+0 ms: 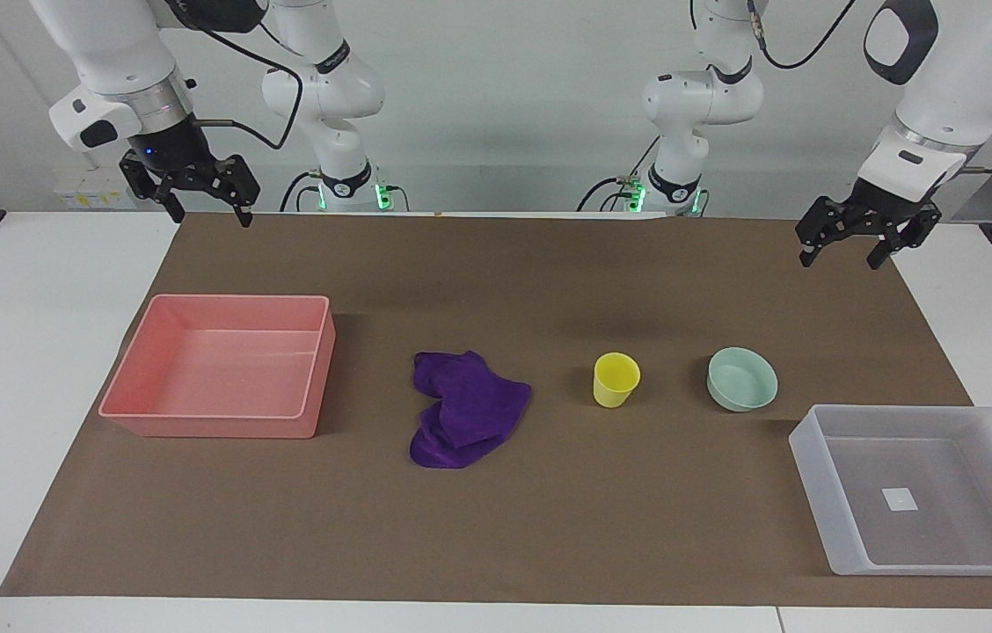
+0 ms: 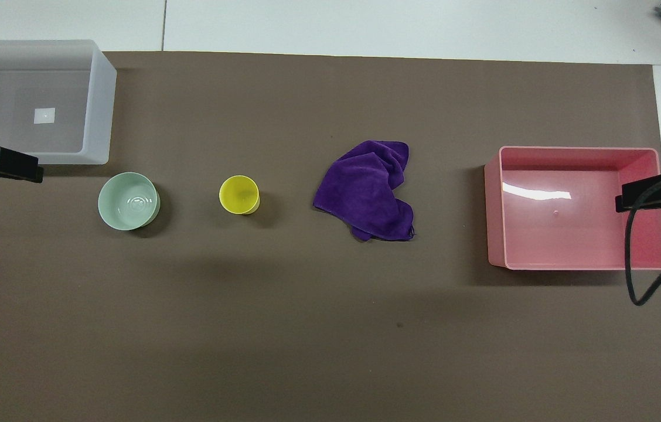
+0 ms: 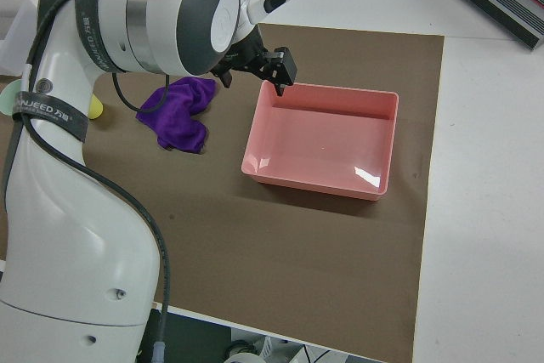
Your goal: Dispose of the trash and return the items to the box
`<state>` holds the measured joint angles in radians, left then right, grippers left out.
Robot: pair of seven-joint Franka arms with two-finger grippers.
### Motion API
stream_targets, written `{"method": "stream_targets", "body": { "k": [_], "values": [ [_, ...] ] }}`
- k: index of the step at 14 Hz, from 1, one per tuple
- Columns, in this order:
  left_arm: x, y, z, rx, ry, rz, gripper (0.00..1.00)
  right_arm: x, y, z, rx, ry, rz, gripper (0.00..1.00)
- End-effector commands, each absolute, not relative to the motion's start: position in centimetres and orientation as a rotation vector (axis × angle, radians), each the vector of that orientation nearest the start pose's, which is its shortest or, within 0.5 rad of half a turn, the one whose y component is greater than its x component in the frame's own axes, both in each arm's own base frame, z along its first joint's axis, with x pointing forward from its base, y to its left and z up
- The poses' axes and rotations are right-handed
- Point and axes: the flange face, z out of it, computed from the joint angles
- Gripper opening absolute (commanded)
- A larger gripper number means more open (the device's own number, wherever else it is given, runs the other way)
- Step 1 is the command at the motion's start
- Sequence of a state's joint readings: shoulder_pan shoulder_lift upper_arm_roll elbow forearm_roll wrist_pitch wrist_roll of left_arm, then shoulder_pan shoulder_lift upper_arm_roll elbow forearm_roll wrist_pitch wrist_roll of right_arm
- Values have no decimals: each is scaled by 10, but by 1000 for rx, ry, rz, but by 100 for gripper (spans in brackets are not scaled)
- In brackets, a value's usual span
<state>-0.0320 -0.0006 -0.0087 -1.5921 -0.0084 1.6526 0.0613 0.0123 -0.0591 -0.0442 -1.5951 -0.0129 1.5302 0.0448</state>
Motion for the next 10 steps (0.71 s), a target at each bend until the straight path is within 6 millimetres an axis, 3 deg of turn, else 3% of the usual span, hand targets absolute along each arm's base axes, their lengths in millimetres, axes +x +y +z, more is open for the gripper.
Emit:
{"method": "stream_targets", "body": {
  "k": [1, 10],
  "values": [
    [554, -24, 623, -3132, 145, -123, 100, 524, -17, 645, -3139, 79, 22, 100],
    [551, -22, 622, -3133, 140, -96, 100, 524, -24, 646, -3138, 101, 19, 100]
  ]
}}
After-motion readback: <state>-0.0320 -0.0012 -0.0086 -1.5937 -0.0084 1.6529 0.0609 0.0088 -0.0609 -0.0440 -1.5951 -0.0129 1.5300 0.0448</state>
